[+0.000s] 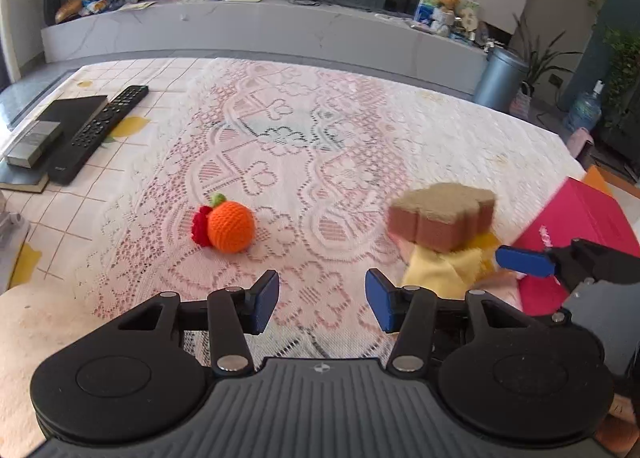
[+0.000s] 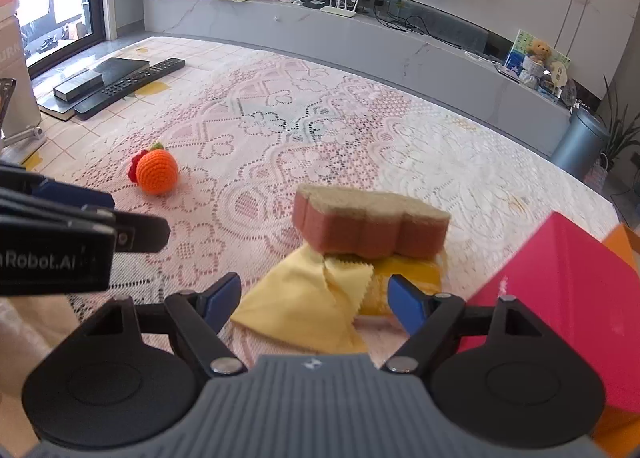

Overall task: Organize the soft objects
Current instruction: 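Grasp the yellow cloth beside the brown sponge with the right tool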

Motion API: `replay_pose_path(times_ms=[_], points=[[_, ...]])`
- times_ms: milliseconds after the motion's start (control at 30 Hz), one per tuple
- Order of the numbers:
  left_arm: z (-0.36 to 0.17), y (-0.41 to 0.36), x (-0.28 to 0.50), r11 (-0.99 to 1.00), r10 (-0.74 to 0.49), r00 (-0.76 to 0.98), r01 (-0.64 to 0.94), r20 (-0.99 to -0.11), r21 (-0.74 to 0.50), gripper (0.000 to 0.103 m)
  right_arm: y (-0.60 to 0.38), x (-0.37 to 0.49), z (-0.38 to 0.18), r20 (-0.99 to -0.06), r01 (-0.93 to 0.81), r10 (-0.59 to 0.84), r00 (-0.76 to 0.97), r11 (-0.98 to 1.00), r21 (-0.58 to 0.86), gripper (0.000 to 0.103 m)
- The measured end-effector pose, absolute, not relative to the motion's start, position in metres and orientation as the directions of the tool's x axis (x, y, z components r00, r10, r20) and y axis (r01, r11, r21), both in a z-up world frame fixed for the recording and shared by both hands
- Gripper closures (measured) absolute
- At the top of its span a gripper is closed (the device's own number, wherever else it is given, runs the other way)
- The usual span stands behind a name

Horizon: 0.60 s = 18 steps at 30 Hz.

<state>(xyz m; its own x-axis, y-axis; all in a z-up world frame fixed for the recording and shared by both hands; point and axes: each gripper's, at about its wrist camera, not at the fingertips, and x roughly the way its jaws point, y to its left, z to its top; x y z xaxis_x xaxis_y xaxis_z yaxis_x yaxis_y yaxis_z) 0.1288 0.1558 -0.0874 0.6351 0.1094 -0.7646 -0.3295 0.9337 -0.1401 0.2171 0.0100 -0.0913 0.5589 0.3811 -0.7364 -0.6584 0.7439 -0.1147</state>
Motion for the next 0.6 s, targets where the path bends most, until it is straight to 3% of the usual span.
replay_pose_path(times_ms=[200,367,567,600], points=[[-0.113,0.169,0.138,0.909,0.060,0.556,-0.373,-0.829,-0.184,0.047,0.025,0.230,-0.114,-0.760,-0.654,0.347,0.550,0.745,-0.133,0.024],[-0.116,0.171,0.137,0.905,0.037,0.551,-0.372,-0.833,-0.206,0.047,0.032,0.221,-0.128,-0.753,-0.665,0.326,0.572,0.722,-0.192,0.035],[-0.117,0.172,0.137,0.901,0.022,0.547,-0.374,-0.837,-0.221,0.048,0.035,0.208,-0.127,-0.717,-0.676,0.336,0.611,0.693,-0.251,0.078],[-0.117,0.172,0.137,0.900,0.022,0.548,-0.375,-0.836,-0.222,0.048,0.034,0.208,-0.126,-0.714,-0.680,0.347,0.609,0.692,-0.244,0.093]])
